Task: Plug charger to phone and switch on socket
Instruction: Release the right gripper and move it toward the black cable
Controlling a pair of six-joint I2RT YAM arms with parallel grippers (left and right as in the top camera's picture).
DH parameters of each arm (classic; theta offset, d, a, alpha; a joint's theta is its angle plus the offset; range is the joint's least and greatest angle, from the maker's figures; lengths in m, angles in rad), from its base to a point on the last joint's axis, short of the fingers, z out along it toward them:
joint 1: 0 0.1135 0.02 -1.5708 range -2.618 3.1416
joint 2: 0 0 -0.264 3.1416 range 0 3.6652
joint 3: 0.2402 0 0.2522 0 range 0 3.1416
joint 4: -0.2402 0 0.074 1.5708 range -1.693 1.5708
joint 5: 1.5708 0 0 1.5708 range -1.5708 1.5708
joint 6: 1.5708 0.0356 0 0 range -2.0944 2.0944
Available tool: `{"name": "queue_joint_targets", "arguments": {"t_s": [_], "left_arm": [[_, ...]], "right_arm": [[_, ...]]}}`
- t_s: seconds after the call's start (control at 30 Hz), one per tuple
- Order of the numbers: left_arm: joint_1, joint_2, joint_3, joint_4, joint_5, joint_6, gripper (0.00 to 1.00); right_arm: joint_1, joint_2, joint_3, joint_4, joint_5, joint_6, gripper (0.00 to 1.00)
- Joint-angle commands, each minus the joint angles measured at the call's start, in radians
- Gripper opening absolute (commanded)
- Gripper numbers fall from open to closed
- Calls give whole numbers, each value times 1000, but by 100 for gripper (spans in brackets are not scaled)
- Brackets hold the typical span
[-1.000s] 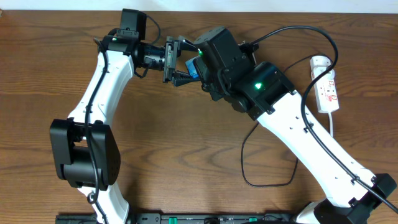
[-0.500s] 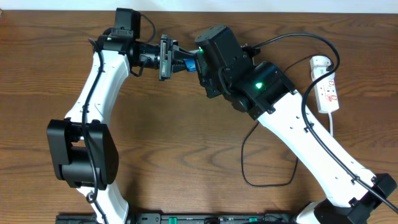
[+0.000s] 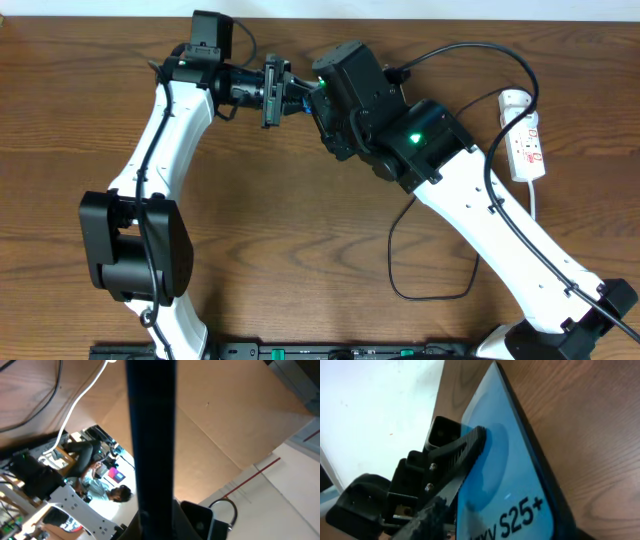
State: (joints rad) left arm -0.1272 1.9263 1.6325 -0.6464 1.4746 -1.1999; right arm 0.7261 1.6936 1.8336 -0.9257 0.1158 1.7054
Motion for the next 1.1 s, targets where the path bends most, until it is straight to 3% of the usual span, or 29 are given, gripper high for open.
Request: {"name": "queue_joint_targets", "arguments": {"t_s": [0.0,0.23,0.47,0.57,0.67,0.9,1.07], "left_arm": [[-3,-26,4,32,-4,24,7],[-2,-26,4,94,-76,36,7],[0,-26,4,118,-145,183,7],[0,-26,4,117,-217,304,7],[0,-26,4,117,-277,383,7],[0,-26,4,113,-291,507,7],[0,-26,4,101,-318,538,7]], "right_arm": [[1,-11,21,3,30,-117,62],[-49,-48,21,2,35,-344,99],[-167,-119,21,-71,35,-606,99],[-253,-134,21,-196,36,-769,99],[-326,-130,21,-345,70,-843,99],[-423,-127,-1,-552,223,-847,99],[-433,-127,-65,-565,195,-846,99]]}}
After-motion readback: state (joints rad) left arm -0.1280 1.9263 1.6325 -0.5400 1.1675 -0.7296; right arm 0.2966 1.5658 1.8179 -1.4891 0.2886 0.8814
